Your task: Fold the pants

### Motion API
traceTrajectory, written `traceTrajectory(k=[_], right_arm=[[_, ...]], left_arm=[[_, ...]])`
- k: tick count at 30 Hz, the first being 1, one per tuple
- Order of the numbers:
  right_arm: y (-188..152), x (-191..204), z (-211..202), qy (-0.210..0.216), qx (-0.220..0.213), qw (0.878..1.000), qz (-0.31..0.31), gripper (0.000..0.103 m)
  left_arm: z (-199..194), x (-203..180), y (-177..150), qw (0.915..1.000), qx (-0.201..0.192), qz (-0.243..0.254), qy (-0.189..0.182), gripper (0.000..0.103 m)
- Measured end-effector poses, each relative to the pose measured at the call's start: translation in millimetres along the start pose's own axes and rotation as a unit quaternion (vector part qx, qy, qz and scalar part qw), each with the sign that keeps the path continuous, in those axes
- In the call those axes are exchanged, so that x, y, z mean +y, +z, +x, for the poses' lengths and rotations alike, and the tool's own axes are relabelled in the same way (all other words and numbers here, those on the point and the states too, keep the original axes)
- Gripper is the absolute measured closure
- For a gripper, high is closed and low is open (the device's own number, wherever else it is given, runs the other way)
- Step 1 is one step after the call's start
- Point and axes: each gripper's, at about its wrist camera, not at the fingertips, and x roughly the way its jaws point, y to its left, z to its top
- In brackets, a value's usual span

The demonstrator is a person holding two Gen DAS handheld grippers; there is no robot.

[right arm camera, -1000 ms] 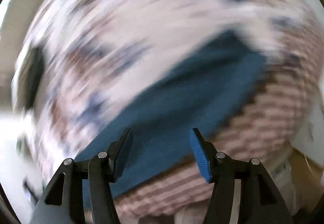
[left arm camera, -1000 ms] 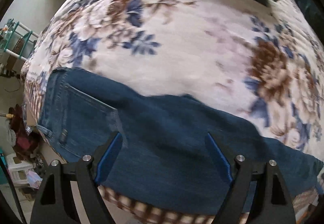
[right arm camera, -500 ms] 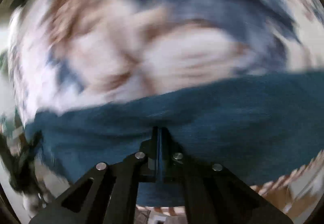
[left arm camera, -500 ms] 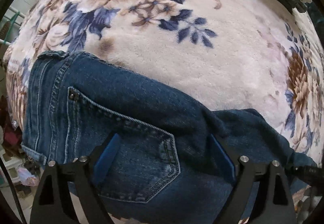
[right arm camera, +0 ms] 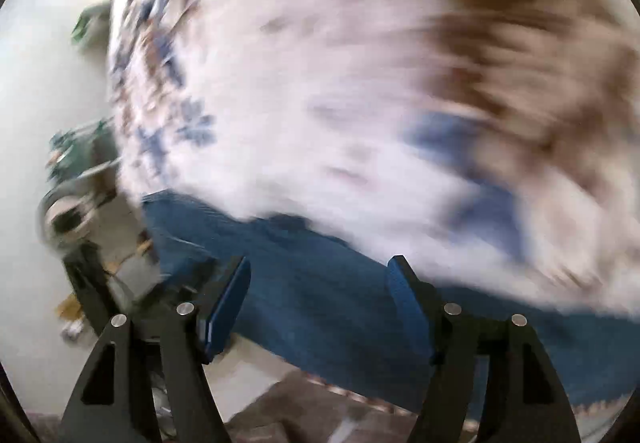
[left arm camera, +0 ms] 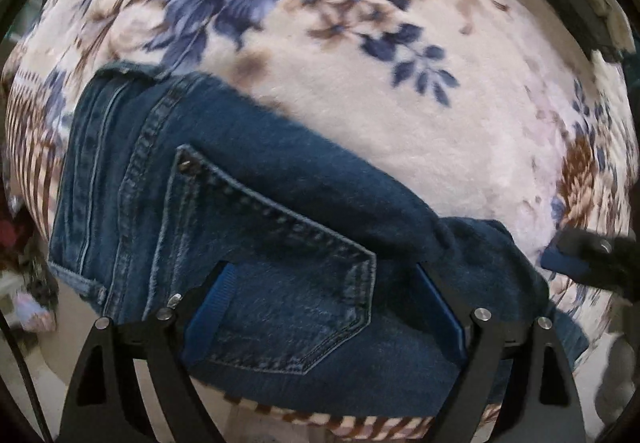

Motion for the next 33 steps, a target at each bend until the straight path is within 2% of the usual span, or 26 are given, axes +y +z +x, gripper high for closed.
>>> traceTrajectory(k=[2,3,4,5,7,8,12,17,20,24,26,27,28,31,33], right_arm=[[23,10,18,0.003,0.039,0.999,-0.025,0.03],[24,15,32,-0.011,0.058,0.997,-0.038,0.032],[24,19,38,-0.025,0.068,0.996,-0.052,0.051],[24,20,40,-0.043,0.068,0.994,-0.067,0.065],[10,25,34,-0.054,0.051,0.993,-0.095,0.088],[3,27,29,-0.054,0.041,0.993,-0.1,0.091],[-35,37,10,-0.034,0.013,0.99,-0.134,0.092],[-68,44,14,-0.015,0.031,0.986,-0.162,0.093],[-69,33,24,-0.001,0.057,0.987,-0.15,0.093],[-43,17,29,0.039,0.062,0.995,-0.073,0.09],[-27,3,21,0.061,0.051,0.996,-0.041,0.075],[-17,-4,19,0.078,0.046,0.996,-0.021,0.057],[-10,-6,21,0.09,0.05,0.995,-0.013,0.045],[5,-11,43,0.112,0.083,0.99,0.009,0.044],[9,-12,59,0.111,0.111,0.987,0.016,0.042]], left_arm=[[-5,7,6,0.9999,0.002,-0.016,0.001,0.015],[-6,10,9,0.9998,0.003,-0.022,0.003,0.015],[-7,12,12,0.9996,0.006,-0.027,0.005,0.015],[-8,13,15,0.9994,0.01,-0.032,0.006,0.015],[-9,16,25,0.9983,0.023,-0.054,-0.006,0.015],[-8,17,29,0.9974,0.03,-0.065,-0.012,0.015],[-1,23,55,0.9906,0.057,-0.118,-0.04,0.015],[14,40,71,0.984,0.07,-0.16,-0.038,0.015],[23,33,75,0.9879,0.073,-0.137,-0.007,0.015],[25,20,76,0.9936,0.06,-0.09,0.032,0.015],[24,21,77,0.9945,0.054,-0.082,0.034,0.015],[24,22,79,0.9947,0.053,-0.083,0.032,0.015],[24,20,77,0.9947,0.053,-0.083,0.03,0.015],[22,21,63,0.9946,0.054,-0.085,0.024,0.015],[17,20,58,0.9948,0.055,-0.084,0.018,0.015]])
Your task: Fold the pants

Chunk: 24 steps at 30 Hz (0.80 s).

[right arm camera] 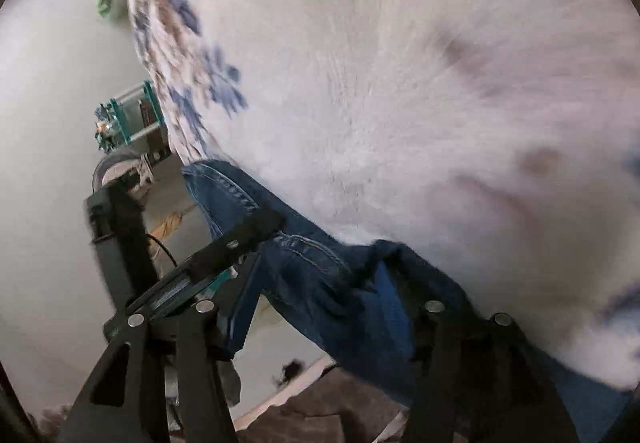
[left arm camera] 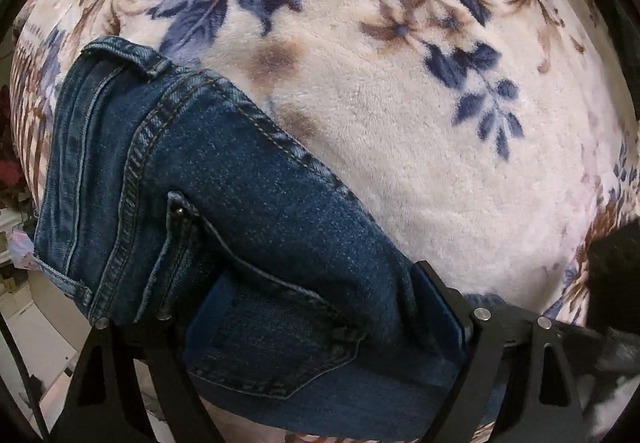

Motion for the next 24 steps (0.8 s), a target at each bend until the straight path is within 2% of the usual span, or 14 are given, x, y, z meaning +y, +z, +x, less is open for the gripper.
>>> traceTrajectory(k=[3,7,8,11,12,16,18,21,23,24], right_arm=[[4,-1,5,0.016,0.016,1.0,0.008,0.042],[-10,4,-20,0.06,0.027,0.998,-0.019,0.043],[-12,7,-15,0.054,0.031,0.998,-0.024,0.043],[-18,14,-4,-0.066,0.044,0.995,-0.061,0.043],[-13,20,11,-0.078,0.048,0.994,-0.061,0.043],[0,33,28,-0.045,0.043,0.996,-0.065,0.04],[11,37,40,-0.053,0.038,0.996,-0.059,0.031],[18,30,54,-0.054,0.037,0.997,-0.037,0.03],[11,28,41,-0.036,0.016,0.999,-0.029,0.051],[10,22,27,-0.031,-0.001,0.999,-0.023,0.072]], left_arm=[[-20,6,-13,0.9998,-0.008,0.006,-0.017,0.015],[-48,21,-26,0.9978,-0.051,0.042,0.009,0.015],[-49,25,-27,0.9972,-0.056,0.047,0.018,0.015],[-42,47,-29,0.9973,-0.051,0.038,0.036,0.015],[-35,52,-29,0.9981,-0.042,0.027,0.035,0.015],[-23,65,-30,0.9986,-0.039,0.011,0.034,0.015],[-16,60,-30,0.9981,-0.044,0.017,0.04,0.015],[-7,59,-36,0.9973,-0.045,0.026,0.053,0.015],[0,63,-37,0.9973,-0.043,0.024,0.055,0.015],[2,64,-37,0.9973,-0.043,0.024,0.054,0.015]])
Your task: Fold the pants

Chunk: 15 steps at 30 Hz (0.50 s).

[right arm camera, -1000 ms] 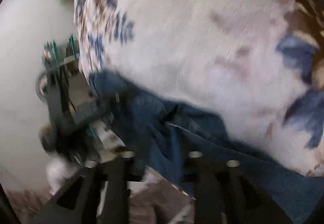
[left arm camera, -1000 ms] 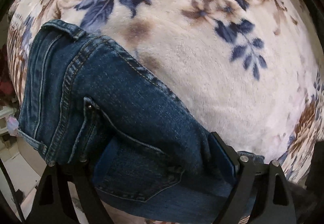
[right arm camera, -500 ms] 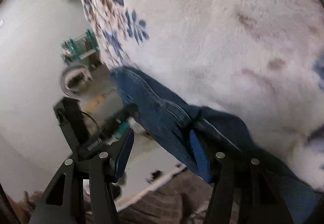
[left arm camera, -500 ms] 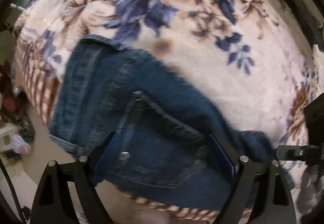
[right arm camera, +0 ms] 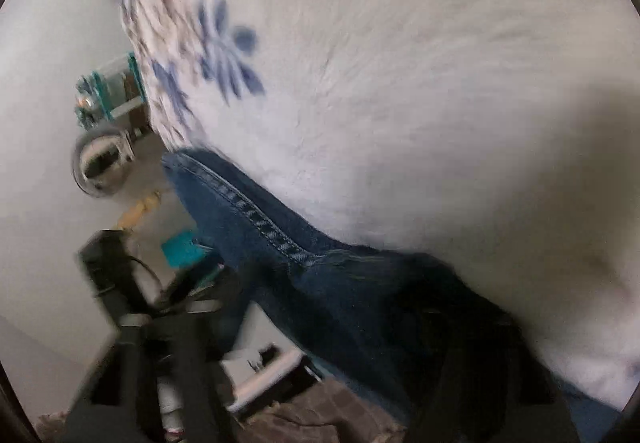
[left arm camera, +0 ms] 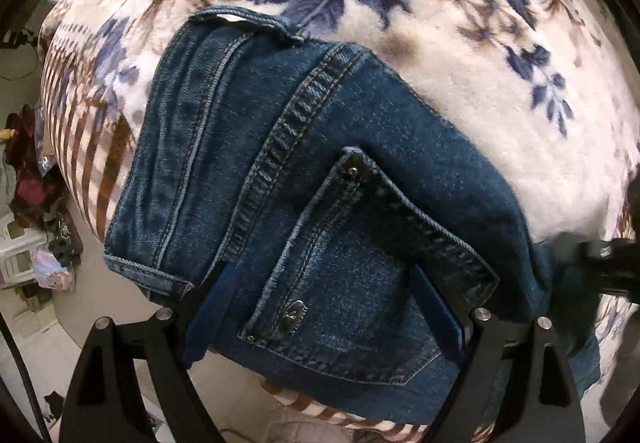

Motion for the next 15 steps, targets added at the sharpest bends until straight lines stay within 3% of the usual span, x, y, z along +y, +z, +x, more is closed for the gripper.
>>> traceTrajectory(k=[1,2,3,7,9,12,15], right_arm=[[-6,-12,-24,0.03,-0.038,0.999,0.022,0.083],[-12,-29,-48,0.069,-0.073,0.994,0.049,0.085],[-14,-35,-54,0.078,-0.083,0.992,0.062,0.085],[-16,-35,-32,0.048,-0.013,0.998,0.046,0.084],[-9,-17,-12,0.016,0.011,1.0,0.02,0.076],[-3,-9,-7,-0.024,-0.014,0.999,0.016,0.084],[0,-7,-42,-0.001,-0.07,0.997,0.023,0.088]], left_arm=[[4,-1,-2,1.0,0.001,0.002,-0.001,0.015],[8,-3,-3,1.0,0.0,0.004,-0.003,0.015],[9,-4,-5,1.0,-0.002,0.009,0.001,0.015],[13,1,-7,0.9999,-0.003,0.012,0.005,0.015],[17,4,-8,0.9999,-0.002,0.012,0.005,0.015],[14,-3,-12,0.9998,-0.001,0.017,0.007,0.015],[12,-9,-8,0.9996,-0.002,0.027,0.002,0.015]])
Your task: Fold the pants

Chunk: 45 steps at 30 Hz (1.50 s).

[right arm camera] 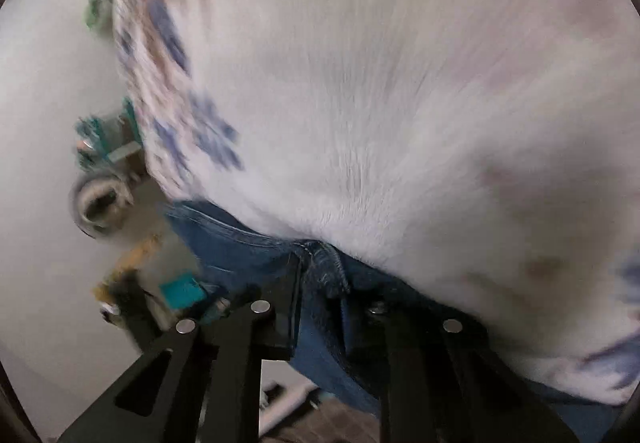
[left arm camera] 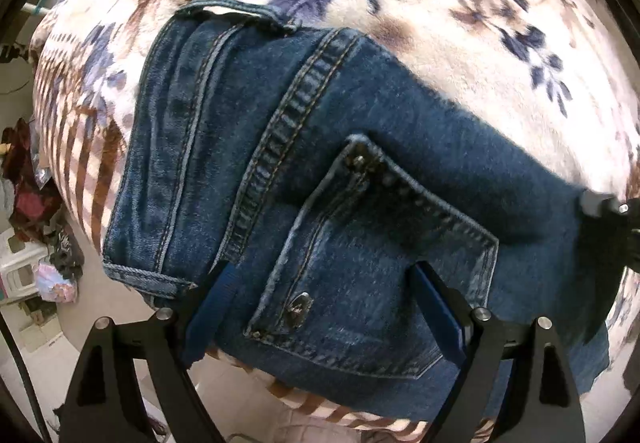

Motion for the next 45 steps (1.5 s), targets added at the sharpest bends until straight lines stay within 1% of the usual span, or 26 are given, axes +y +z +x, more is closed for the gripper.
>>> traceTrajectory(k=[2,4,7,9,13,16,17,18,20,21,22,24,26,27,28,30,32,33,34,35,36,38,41,42,44,45], right_arm=[[-6,1,-13,0.008,-0.008,1.0,0.001,0.087],[-11,-8,-33,-0.004,-0.029,1.0,0.004,0.087],[-4,-22,-70,-0.009,-0.091,0.995,0.034,0.087],[-2,-16,-87,-0.035,-0.104,0.994,0.03,0.087],[-11,19,-85,-0.071,-0.074,0.994,-0.033,0.082],[-23,35,-51,-0.075,-0.011,0.993,-0.095,0.081],[-27,32,-43,-0.104,0.001,0.989,-0.107,0.081],[-28,27,-34,-0.191,-0.009,0.975,-0.116,0.081],[-22,8,-33,-0.29,-0.043,0.952,-0.089,0.081],[-23,3,-39,-0.275,-0.06,0.957,-0.068,0.081],[-28,-6,-57,-0.228,-0.086,0.969,-0.034,0.081],[-51,-22,-100,-0.173,-0.148,0.974,0.006,0.081],[-82,-38,-137,-0.151,-0.198,0.968,0.028,0.064],[-96,-48,-151,-0.144,-0.22,0.964,0.036,0.037],[-117,-63,-169,-0.131,-0.253,0.957,0.05,0.014],[-161,-97,-194,-0.109,-0.313,0.939,0.089,0.013],[-205,-141,-215,-0.092,-0.361,0.917,0.144,0.013],[-239,-173,-229,-0.075,-0.398,0.896,0.182,0.013],[-262,-196,-237,-0.064,-0.423,0.88,0.208,0.012],[-292,-227,-246,-0.06,-0.45,0.857,0.243,0.011],[-309,-247,-253,-0.065,-0.463,0.843,0.265,0.011],[-359,-307,-267,-0.065,-0.498,0.799,0.33,0.011],[-406,-383,-285,-0.04,-0.542,0.747,0.383,0.011],[-415,-406,-289,-0.026,-0.55,0.738,0.39,0.011],[-417,-443,-284,-0.014,-0.551,0.732,0.4,0.013],[-415,-457,-281,0.003,-0.555,0.731,0.397,0.021]], left_arm=[[-1,-1,-1,1.0,0.001,0.001,0.001,0.015],[-1,-2,-1,1.0,0.003,-0.002,-0.001,0.015],[1,0,0,1.0,0.003,-0.004,-0.005,0.015],[-2,2,0,1.0,0.001,-0.003,-0.005,0.015],[-12,7,-2,0.9997,0.008,-0.011,-0.019,0.015],[-27,8,-8,0.9991,0.006,-0.018,-0.039,0.015],[-31,7,-10,0.9989,0.004,-0.016,-0.043,0.015],[-36,3,-12,0.9991,0.0,-0.01,-0.041,0.015],[-42,-4,-14,0.9994,-0.006,0.007,-0.035,0.015],[-45,-8,-15,0.9993,-0.008,0.015,-0.033,0.015],[-49,-15,-17,0.999,-0.01,0.028,-0.033,0.015],[-58,-26,-20,0.9982,-0.022,0.043,-0.035,0.015],[-71,-45,-27,0.996,-0.042,0.069,-0.036,0.015],[-76,-53,-30,0.995,-0.049,0.08,-0.033,0.015],[-83,-64,-33,0.9935,-0.058,0.091,-0.034,0.015],[-92,-87,-42,0.9908,-0.073,0.108,-0.036,0.015],[-92,-120,-56,0.9875,-0.072,0.135,-0.038,0.007],[-90,-131,-61,0.9864,-0.068,0.145,-0.038,0.002],[-85,-148,-68,0.9843,-0.063,0.16,-0.041,0.002],[-80,-167,-77,0.9817,-0.058,0.176,-0.046,0.002],[-76,-183,-86,0.9799,-0.053,0.186,-0.049,0.002],[-69,-219,-103,0.9757,-0.051,0.204,-0.06,0.002],[-63,-267,-126,0.9702,-0.077,0.221,-0.064,0.002],[-60,-278,-131,0.9689,-0.081,0.225,-0.065,0.002],[-49,-305,-144,0.966,-0.076,0.237,-0.067,0.002],[-43,-322,-152,0.9639,-0.077,0.247,-0.064,0.002]])
